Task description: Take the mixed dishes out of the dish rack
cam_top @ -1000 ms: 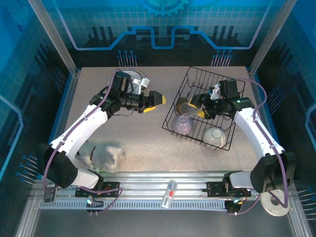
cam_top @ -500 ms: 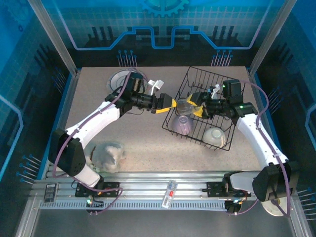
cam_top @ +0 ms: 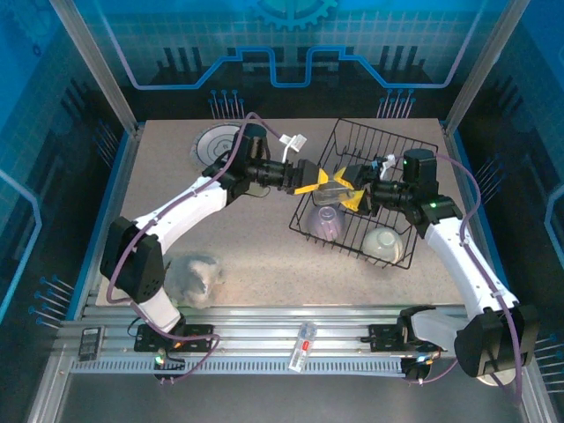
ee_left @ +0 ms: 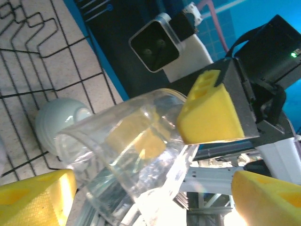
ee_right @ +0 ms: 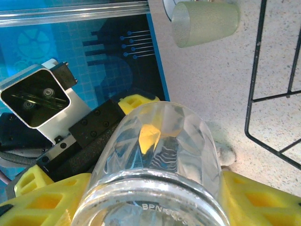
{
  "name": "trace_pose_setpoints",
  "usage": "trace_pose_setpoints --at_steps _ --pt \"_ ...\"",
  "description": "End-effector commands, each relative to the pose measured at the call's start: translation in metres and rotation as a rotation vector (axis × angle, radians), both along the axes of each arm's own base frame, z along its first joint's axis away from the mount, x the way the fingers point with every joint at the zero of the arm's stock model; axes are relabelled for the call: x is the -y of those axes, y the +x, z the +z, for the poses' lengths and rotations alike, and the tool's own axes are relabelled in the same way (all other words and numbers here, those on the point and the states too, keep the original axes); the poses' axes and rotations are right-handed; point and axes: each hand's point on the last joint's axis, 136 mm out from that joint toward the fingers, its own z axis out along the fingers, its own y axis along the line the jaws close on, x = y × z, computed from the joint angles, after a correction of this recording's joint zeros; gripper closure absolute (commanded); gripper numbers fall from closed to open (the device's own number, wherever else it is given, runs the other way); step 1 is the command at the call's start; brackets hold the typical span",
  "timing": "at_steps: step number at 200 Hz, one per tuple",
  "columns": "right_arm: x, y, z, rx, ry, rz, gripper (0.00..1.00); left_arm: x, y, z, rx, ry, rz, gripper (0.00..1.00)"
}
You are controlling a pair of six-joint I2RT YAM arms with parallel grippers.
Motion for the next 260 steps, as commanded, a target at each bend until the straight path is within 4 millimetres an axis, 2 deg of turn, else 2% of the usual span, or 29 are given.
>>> trace_pose_setpoints --at_steps 1,38,77,98,124,162,192,203,239,252,260 --pt "-0.001 -0.002 0.013 0.037 0.041 0.011 0.83 0.012 -0.010 0.030 0.033 -0.088 -0.071 0.17" --pt "0.001 0.001 0.016 0.048 0.056 -0.002 0.83 0.015 -0.017 0.045 -0.004 -0.152 -0.075 0.28" --pt "0.001 0.005 0.019 0.052 0.084 -0.003 0.83 0.016 -0.017 0.055 -0.051 -0.211 -0.061 0.52" --pt "0.001 0.008 0.023 0.065 0.093 -0.005 0.83 0.018 -0.014 0.055 -0.067 -0.217 -0.048 0.69" --pt "-0.002 0.013 0.028 0.073 0.111 -0.001 0.83 0.022 -0.012 0.054 -0.092 -0.220 -0.051 1.00" --pt "-0.004 0.020 0.043 0.115 0.111 0.012 0.80 0.021 -0.007 0.047 -0.107 -0.212 -0.016 1.00" --pt "-0.003 0.020 0.052 0.146 0.111 0.004 0.66 0.022 -0.003 0.047 -0.104 -0.192 0.001 1.00" --pt "-0.003 0.019 0.056 0.162 0.115 0.007 0.56 0.022 -0.001 0.048 -0.093 -0.182 0.012 1.00" --pt "-0.001 0.012 0.071 0.217 0.114 0.008 0.12 0.025 0.009 0.056 -0.091 -0.179 0.024 1.00" --pt "0.001 0.009 0.073 0.228 0.107 0.005 0.01 0.025 0.014 0.059 -0.087 -0.178 0.031 1.00" --pt "0.002 0.008 0.076 0.238 0.102 0.004 0.00 0.025 0.016 0.061 -0.083 -0.176 0.039 1.00"
